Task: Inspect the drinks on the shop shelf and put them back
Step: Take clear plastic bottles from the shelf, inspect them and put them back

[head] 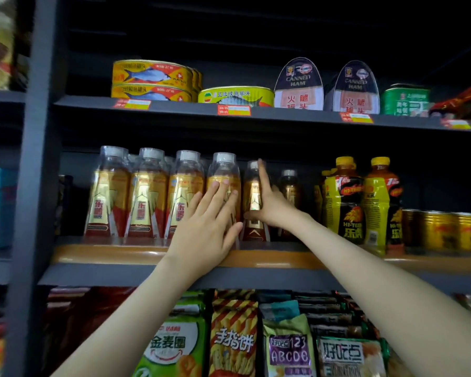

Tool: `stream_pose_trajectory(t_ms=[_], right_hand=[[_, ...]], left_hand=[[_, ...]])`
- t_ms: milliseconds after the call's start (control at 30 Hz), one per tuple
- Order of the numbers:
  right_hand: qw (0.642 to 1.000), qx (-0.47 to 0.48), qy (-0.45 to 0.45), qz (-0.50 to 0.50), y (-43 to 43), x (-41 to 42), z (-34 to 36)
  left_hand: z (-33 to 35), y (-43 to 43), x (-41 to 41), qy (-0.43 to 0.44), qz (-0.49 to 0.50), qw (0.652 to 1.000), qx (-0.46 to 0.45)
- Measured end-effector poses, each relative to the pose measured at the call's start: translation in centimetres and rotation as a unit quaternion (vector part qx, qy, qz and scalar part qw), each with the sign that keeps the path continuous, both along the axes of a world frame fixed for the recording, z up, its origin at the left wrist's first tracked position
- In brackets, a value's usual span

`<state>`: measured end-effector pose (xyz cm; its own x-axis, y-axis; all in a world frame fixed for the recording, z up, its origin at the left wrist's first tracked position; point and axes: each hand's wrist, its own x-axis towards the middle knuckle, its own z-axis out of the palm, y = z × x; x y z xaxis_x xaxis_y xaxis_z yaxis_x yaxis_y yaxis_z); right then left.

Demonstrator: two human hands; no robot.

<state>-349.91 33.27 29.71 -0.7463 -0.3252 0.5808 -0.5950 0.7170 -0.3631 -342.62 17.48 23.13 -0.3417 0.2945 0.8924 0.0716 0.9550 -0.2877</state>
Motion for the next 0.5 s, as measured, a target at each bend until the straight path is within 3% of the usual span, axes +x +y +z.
stream_pose_trajectory(t_ms=[133, 333, 500], right_hand=[[0.998, 0.001, 0.056, -0.005, 0.2, 2.2, -0.6], [0.967, 0.054, 0.242, -0.063, 2.8, 5.7, -2.2], [0.937, 0.036, 0.346, -0.013, 5.8, 9.4, -2.3]], left_hand=[[0.0, -0.1, -0.1, -0.012, -0.004, 1.0, 0.007], [0.0, 0.5, 0.4, -0.039, -0.027, 0.998, 0.033], [0.6, 3.7, 3.0, -0.068, -0.202, 0.965, 0.154]])
